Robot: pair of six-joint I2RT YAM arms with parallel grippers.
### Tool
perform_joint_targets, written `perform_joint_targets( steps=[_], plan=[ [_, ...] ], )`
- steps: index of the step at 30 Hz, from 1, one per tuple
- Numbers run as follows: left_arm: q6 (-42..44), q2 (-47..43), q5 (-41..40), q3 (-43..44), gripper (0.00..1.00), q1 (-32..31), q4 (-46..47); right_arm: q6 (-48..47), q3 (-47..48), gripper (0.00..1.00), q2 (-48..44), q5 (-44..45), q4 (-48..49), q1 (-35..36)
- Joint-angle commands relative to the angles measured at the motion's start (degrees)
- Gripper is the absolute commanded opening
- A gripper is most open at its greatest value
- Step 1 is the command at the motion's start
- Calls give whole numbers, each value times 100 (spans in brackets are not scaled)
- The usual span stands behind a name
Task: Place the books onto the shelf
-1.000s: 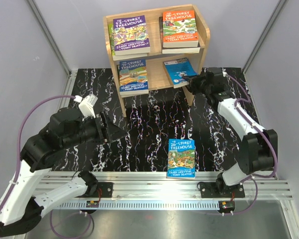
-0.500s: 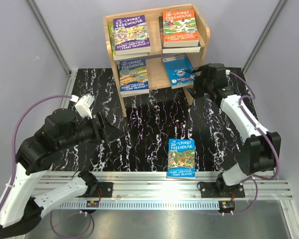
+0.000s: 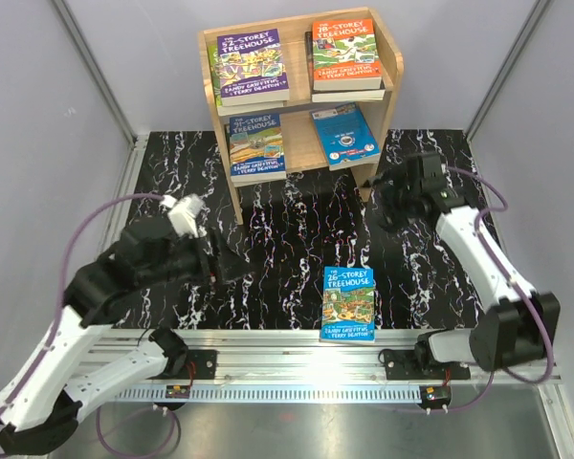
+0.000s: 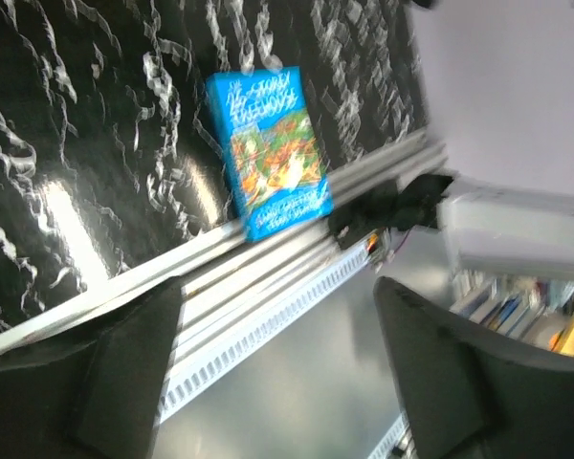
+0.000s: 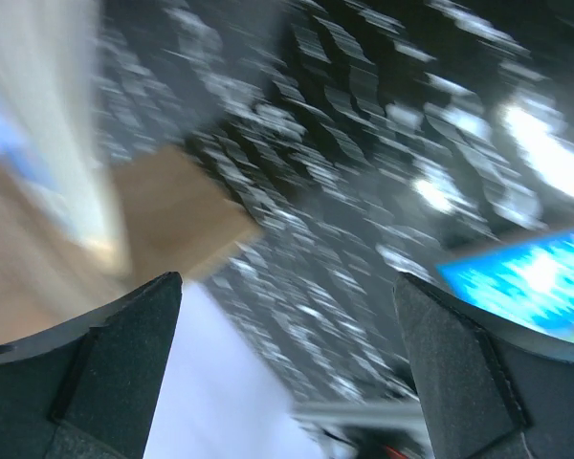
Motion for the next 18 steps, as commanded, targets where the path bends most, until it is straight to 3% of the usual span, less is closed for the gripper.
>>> perform_joint_targets(
  steps=[1, 2, 7, 10, 18],
  plan=[
    [63, 344, 994, -1231, 94, -19, 863, -701, -788, 100, -1034, -5, -1365, -25],
    [-34, 397, 1179, -1507, 99, -28, 1120, -780, -1008, 100, -1219, 13, -1559, -25],
    [-553, 1037, 1120, -2536, 99, -283, 2595, -1079, -2590, 100, -2038, -180, -2062, -17],
    [-606, 2003, 1119, -2775, 99, -423, 3465, -1202, -3355, 100, -2029, -426, -2053, -17],
    [-782, 4719, 1584, -2117, 99, -802, 4980, -1334, -4252, 100, -2048, -514, -1221, -8]
  ],
)
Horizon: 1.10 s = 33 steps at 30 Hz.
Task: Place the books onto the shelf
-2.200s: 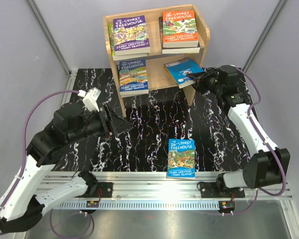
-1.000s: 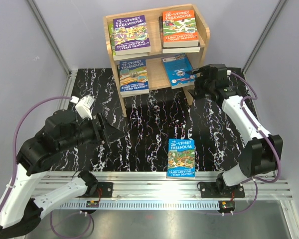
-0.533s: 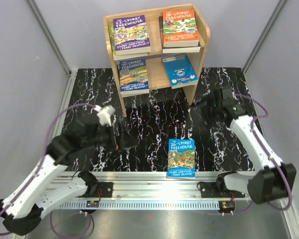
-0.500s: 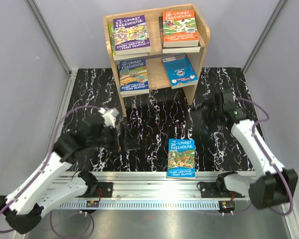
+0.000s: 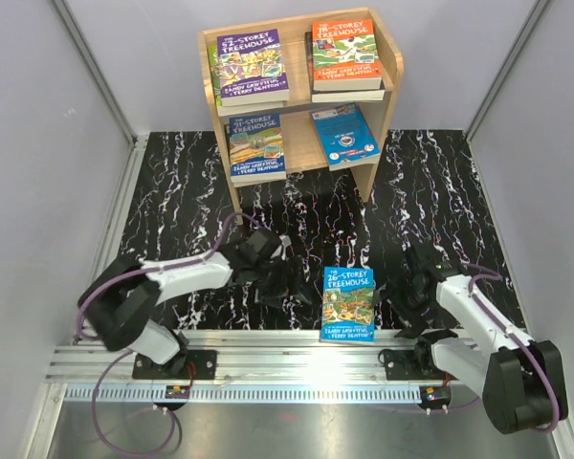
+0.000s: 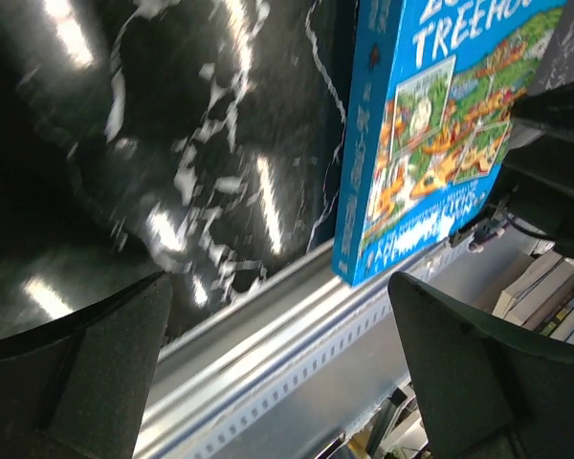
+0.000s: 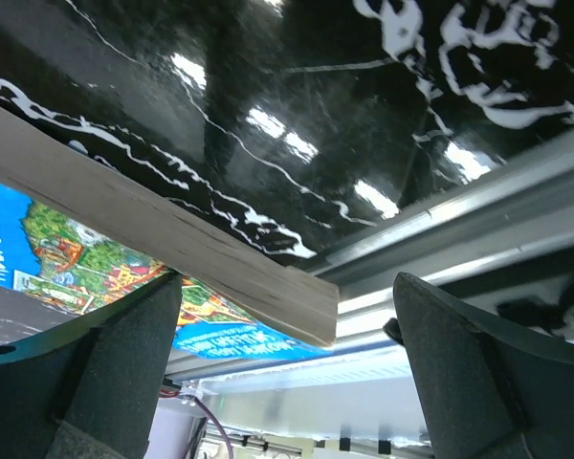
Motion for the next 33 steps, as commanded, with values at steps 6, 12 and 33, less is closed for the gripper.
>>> perform_joint_targets(
  steps=[6, 12, 33],
  plan=[
    [-783, 1848, 830, 859, 99, -384, 1792, -328, 16, 100, 711, -408, 1588, 27],
    [-1320, 2438, 1226, 929, 99, -594, 2644, -231, -89, 100, 1494, -830, 2680, 220],
    [-1999, 770, 1420, 199, 97, -33, 3580, -82, 2072, 0, -430, -1014, 1002, 361]
  ],
)
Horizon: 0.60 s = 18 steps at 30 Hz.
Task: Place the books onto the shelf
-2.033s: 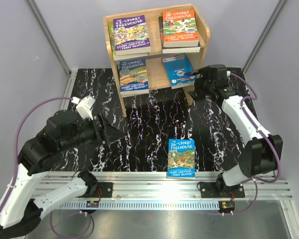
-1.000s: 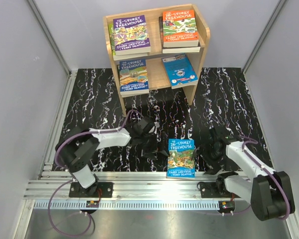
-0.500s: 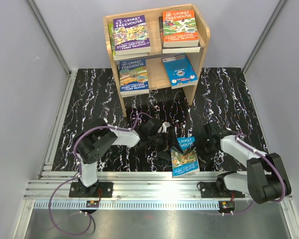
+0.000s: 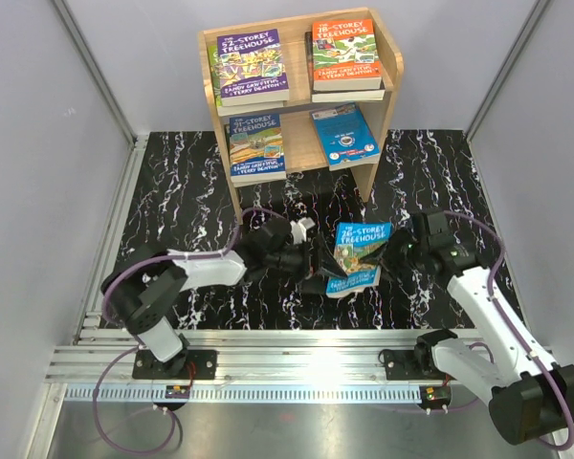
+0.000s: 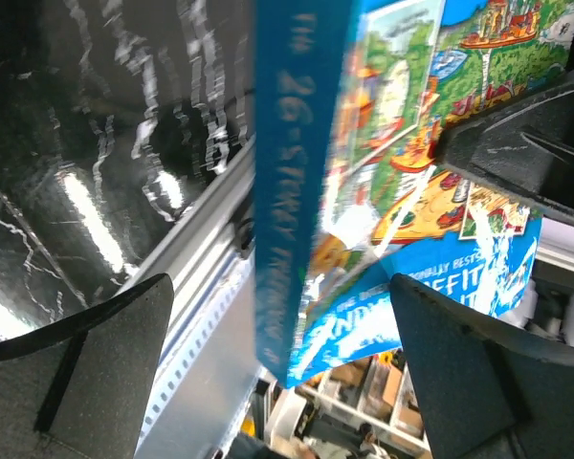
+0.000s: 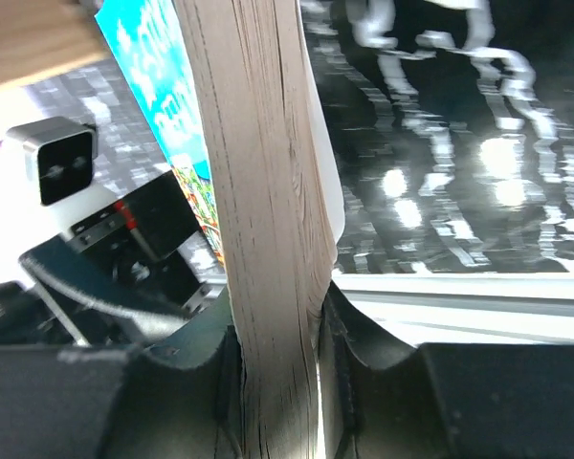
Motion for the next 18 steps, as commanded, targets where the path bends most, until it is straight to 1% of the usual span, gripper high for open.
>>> perform_joint_targets(
  steps=[1, 3, 4, 6, 10, 11, 14, 15, 16, 17, 18],
  plan=[
    [255, -581, -154, 31, 95, 210, -222, 220, 689, 0, -54, -459, 14, 18],
    [273, -653, -163, 250, 92, 263, -337, 290, 760, 0, 17, -863, 120, 18],
    [264, -662, -189, 356, 91, 263, -364, 395, 743, 0, 60, -1022, 346, 18],
    [220, -601, -207, 716, 84, 255, -390, 536, 725, 0, 87, -1330, 515, 18],
    [27, -504, -303, 1357, 73, 263, -399, 738, 620, 0, 26, -1612, 918, 18],
    [-26, -504, -330, 1428, 58, 255, -399, 756, 594, 0, 26, -1682, 981, 18],
    [-61, -530, -400, 1683, 23, 255, -460, 765, 611, 1, 61, -1797, 1026, 10],
    [-44, -565, -409, 1736, 1, 255, -539, 730, 646, 13, 78, -1780, 973, 18],
    [0, -591, -444, 1884, 0, 255, -661, 608, 751, 29, 104, -1736, 807, 18],
    [131, -618, -470, 1956, 0, 255, -915, 529, 830, 60, 131, -1675, 684, 18],
    [219, -696, -505, 2035, 0, 255, -1065, 310, 926, 82, 166, -1535, 526, 18]
  ],
)
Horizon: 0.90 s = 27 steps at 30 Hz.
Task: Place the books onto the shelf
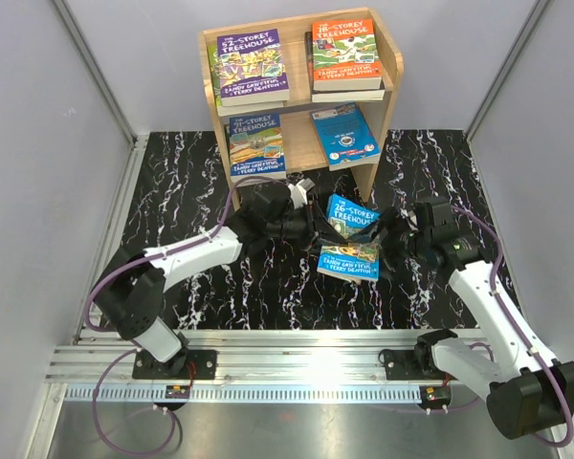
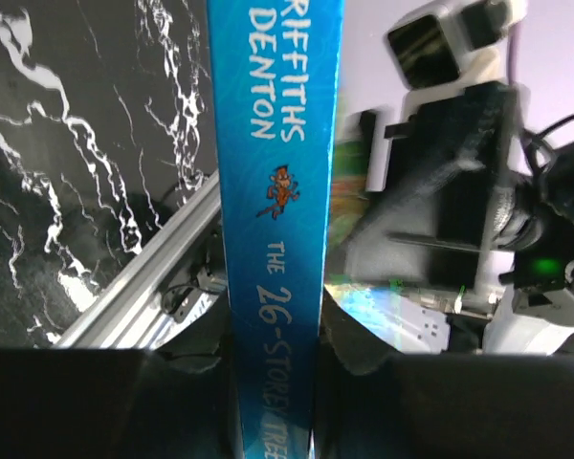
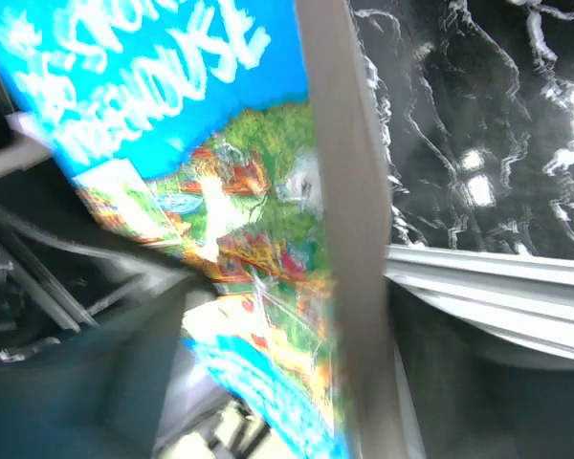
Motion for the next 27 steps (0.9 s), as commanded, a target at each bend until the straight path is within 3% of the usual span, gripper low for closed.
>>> perform_joint_targets(
  steps=[1, 6, 12, 18, 22, 27],
  plan=[
    [256, -216, -217, 752, 0, -121, -78, -389, 599, 99, 124, -386, -335, 127],
    [276, -471, -367, 1175, 0, -113, -545, -962, 1023, 100, 257, 370, -1323, 127],
    [-373, -682, -700, 1527, 0, -16, -205, 266, 32, 100, -330, -375, 396, 127],
    [-1516, -761, -754, 1711, 0, 133, 553, 445, 3, 100, -630, -253, 566, 127],
    [-2184, -893, -806, 1860, 0, 230, 948, 910, -111, 100, -1140, -227, 1418, 127],
    [-2247, -1078, -754, 2404, 0, 388, 563, 639, 318, 100, -1132, -201, 1088, 136]
  ],
)
